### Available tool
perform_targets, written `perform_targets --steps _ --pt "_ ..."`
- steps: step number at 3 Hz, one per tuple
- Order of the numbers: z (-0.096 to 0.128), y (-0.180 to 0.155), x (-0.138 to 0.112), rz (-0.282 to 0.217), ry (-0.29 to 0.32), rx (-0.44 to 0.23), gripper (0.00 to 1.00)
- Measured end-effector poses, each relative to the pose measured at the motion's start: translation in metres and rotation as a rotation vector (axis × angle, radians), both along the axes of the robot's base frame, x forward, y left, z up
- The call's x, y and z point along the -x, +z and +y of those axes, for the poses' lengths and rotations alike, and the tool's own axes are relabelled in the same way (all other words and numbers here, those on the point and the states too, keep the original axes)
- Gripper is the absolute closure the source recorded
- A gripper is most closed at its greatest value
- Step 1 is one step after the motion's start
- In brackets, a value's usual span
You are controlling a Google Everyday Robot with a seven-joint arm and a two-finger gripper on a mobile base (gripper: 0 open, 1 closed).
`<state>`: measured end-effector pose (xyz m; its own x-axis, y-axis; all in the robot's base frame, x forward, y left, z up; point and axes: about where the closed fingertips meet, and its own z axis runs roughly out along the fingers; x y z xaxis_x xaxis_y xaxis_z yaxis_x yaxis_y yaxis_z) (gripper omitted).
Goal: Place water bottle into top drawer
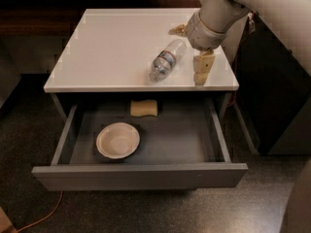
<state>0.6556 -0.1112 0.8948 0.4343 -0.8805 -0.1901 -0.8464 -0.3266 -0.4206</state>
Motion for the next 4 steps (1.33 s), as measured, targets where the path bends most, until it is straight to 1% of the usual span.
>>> perform_targets --steps 1,2,3,4 --pt "0.003 -0.004 -0.023 -0.021 0.052 0.070 0.00" --pt "0.005 -0.011 -0.040 -0.040 0.102 0.123 0.00" --pt "0.007 -0.020 -0.053 -0.045 0.144 0.164 0.00" --pt "0.013 -0.028 -0.065 -0.033 0.188 0.200 0.00"
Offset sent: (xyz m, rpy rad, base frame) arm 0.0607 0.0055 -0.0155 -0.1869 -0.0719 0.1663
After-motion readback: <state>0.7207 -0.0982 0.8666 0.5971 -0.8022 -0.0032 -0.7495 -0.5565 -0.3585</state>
